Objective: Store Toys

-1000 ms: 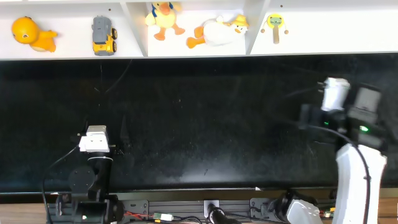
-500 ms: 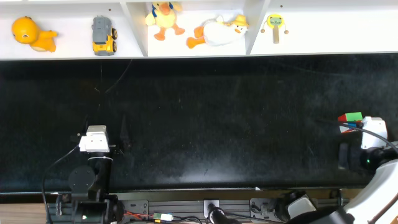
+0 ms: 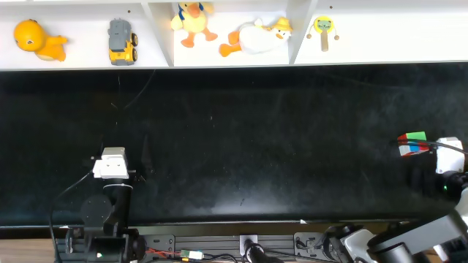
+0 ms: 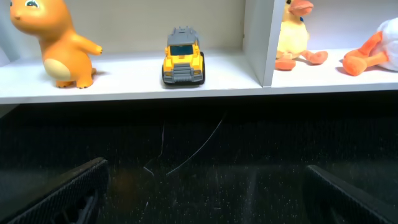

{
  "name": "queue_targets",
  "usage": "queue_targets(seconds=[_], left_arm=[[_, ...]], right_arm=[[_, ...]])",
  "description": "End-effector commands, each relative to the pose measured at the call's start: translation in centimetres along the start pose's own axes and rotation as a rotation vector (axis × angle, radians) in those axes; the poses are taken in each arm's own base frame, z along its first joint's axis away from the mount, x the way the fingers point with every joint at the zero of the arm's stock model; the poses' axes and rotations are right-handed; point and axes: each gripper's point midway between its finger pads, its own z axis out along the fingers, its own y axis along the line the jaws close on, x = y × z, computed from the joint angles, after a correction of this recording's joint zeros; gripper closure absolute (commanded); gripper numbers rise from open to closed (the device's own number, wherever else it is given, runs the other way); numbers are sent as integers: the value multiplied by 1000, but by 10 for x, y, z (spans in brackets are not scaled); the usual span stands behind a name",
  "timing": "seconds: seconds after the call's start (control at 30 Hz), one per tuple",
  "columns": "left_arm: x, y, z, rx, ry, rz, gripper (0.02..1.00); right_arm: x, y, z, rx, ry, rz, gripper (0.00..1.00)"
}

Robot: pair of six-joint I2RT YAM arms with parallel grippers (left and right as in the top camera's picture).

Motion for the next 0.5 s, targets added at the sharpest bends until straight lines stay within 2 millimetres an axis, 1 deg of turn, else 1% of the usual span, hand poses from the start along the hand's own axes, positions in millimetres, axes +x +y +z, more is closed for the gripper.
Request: queue_targets(seconds=[0.03, 0.13, 0.23, 0.37, 0.5], left_arm=[[-1, -4, -1, 19, -8, -2, 20], [-1, -4, -1, 18, -8, -2, 20], [-1, -4, 0, 19, -8, -2, 20], [-1, -4, 0, 19, -7, -2, 20], [-1, -4, -1, 19, -8, -2, 23]], right_arm=[[-32, 0, 4, -35, -115, -34, 18], [-43, 0, 8, -46, -150, -25, 3], [-55, 5, 9, -68, -183, -34, 1], [-67, 6, 12, -73, -207, -30, 3], [-74, 9, 19, -89, -210, -10, 5]])
